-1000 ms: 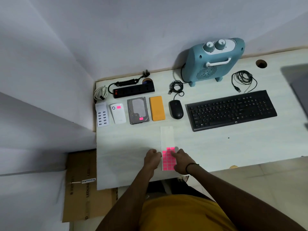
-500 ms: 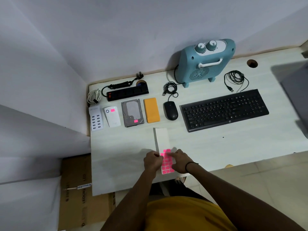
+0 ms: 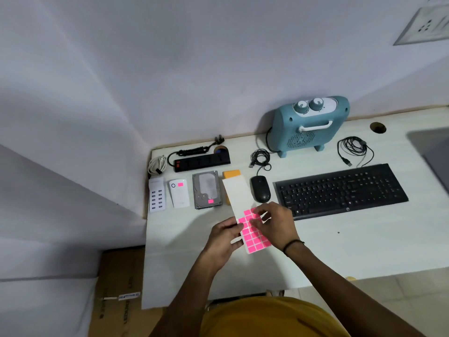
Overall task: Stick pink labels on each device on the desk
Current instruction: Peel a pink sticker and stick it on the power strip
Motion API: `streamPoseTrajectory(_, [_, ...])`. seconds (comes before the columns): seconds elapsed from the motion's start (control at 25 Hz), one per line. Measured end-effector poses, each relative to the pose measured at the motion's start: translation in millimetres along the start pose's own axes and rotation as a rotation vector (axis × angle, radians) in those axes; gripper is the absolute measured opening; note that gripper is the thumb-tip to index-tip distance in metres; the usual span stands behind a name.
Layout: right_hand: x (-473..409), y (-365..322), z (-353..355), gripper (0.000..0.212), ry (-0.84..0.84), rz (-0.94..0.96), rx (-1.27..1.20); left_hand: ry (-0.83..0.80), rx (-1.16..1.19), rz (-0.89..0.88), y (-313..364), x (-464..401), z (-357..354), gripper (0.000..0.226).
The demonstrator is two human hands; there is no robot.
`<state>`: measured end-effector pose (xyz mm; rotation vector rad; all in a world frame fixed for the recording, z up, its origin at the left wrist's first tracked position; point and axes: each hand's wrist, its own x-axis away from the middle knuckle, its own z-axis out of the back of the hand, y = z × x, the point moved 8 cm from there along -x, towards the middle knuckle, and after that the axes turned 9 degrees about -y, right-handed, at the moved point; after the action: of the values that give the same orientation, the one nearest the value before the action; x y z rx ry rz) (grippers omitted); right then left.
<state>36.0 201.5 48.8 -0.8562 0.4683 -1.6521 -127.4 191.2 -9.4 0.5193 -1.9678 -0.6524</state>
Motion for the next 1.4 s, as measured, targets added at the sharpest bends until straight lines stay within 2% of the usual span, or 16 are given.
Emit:
streamPoseTrajectory(0.2, [-15.2, -42.2, 17.0, 0.021, 0.071, 0.158, -0.067, -0.024, 0.004, -0.186, 53.0, 7.9, -3.3, 0.027])
streamPoseTrajectory(0.4, [-22.2, -58.5, 21.4, 0.023, 0.085, 0.164, -0.117, 0.025, -0.082, -0.254, 66.8, 14.7, 0.0, 0.026])
streamPoseTrajectory(0.52, [-25.3, -57.5, 19.4, 0.025, 0.039, 0.125, -0.111, 0.05, -0.155, -0.253, 68.8, 16.1, 3.8, 0.018])
streamPoseTrajectory(0.68, [-30.0, -53.2, 20.7, 0.024, 0.008, 0.083, -0.132, 0.041, -0.241, -0.25, 74.1, 13.3, 5.0, 0.019])
streamPoseTrajectory(1.0, [-30.5, -51.6, 24.7, 0.011, 0.024, 0.08, -0.109, 0.033, -0.229, -0.226, 73.6, 7.0, 1.0, 0.018])
streamPoseTrajectory(1.24, [-33.9, -45.3, 22.3, 0.026, -0.003, 0.035, -0.151, 0.047, -0.227, -0.204, 72.3, -0.3, 4.2, 0.015])
streamPoseTrajectory(1.4, [-37.9, -43.9, 17.7, 0.025, -0.011, 0.047, -0.216, 0.056, -0.24, -0.186, 70.7, -2.3, 6.2, 0.015])
